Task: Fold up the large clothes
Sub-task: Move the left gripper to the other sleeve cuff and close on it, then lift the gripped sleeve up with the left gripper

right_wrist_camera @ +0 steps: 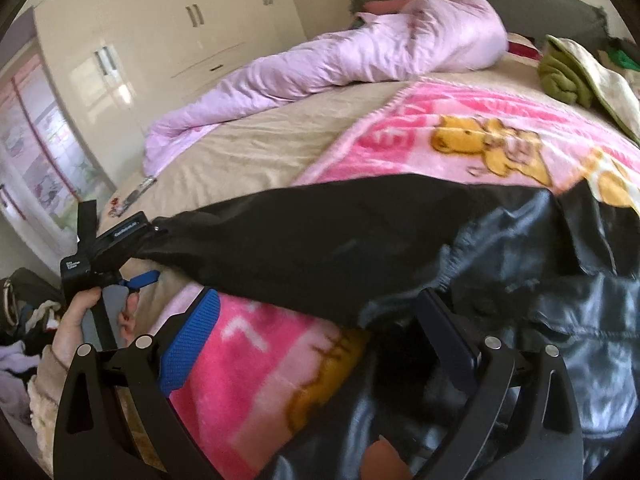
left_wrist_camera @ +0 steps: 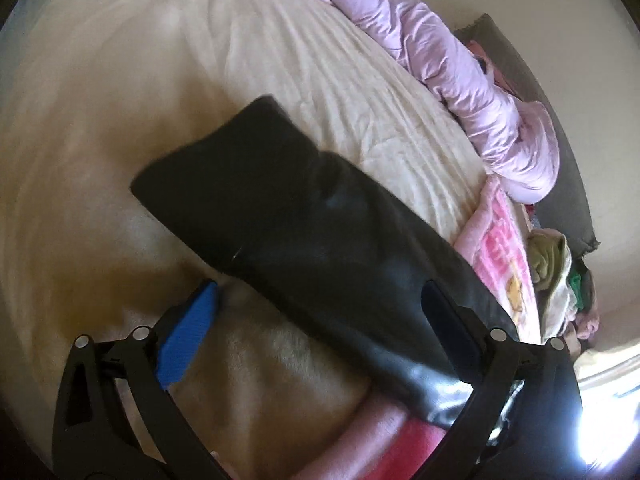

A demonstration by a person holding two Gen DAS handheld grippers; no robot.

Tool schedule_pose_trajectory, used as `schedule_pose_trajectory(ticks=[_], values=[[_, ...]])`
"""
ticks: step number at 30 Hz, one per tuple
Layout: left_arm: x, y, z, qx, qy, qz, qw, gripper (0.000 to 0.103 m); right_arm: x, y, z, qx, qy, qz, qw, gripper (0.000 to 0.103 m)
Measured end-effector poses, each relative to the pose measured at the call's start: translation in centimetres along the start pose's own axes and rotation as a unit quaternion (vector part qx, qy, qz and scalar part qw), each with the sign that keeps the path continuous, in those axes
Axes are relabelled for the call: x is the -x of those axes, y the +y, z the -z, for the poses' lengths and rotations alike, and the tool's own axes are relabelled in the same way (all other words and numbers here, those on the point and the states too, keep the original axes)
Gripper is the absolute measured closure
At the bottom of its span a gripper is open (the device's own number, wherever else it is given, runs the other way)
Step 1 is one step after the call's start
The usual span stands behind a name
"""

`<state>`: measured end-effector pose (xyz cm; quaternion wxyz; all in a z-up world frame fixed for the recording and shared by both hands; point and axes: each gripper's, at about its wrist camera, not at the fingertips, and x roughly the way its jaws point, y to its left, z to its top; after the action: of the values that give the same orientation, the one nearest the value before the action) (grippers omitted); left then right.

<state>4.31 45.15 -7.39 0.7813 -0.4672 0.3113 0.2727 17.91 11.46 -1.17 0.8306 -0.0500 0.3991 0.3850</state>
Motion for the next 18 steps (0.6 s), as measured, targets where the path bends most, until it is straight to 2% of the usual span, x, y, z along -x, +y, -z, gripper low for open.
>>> schedule_pose_trajectory(ticks=[3,4,5,8,11,13,18], values=[[-0.1,-0.6,-0.2,-0.013,-0.015,0.0,0.9998,0.01,0.7,-1.2,0.8,-0.019,0.001,0.009,1.0,0.005],[0.1,-1.0,-0.2,-0.019,-0.021,0.01,0.9995,0.017,1.0,-1.8,1.1,-0.026,0.002,0.012,1.0,0.005],[0.2,-1.4,-0.2,-0.027,-0.023,0.014,0.9993,0.04,1.2,-2.1,1.3,-0.03,0.002,0.014,0.999,0.005],[-0.2,-2.0,-0.2,-0.046,-0.023,0.0,0.9987,0.069,2.2,-3.5,2.1,-0.041,0.0,0.029,0.999,0.005],[0.2,-2.1,-0.4,-0.034,-0.036,0.014,0.9986,0.09,3.5,-5.4,3.0,-0.059,-0.005,0.043,0.997,0.005],[1.2,-2.5,-0.5,-0.037,-0.053,0.036,0.9972,0.096,4.1,-6.5,3.5,-0.073,-0.008,0.05,0.996,0.005],[4.2,-4.4,0.0,-0.051,-0.086,0.089,0.991,0.101,6.1,-9.7,5.1,-0.115,-0.01,0.07,0.991,0.005]])
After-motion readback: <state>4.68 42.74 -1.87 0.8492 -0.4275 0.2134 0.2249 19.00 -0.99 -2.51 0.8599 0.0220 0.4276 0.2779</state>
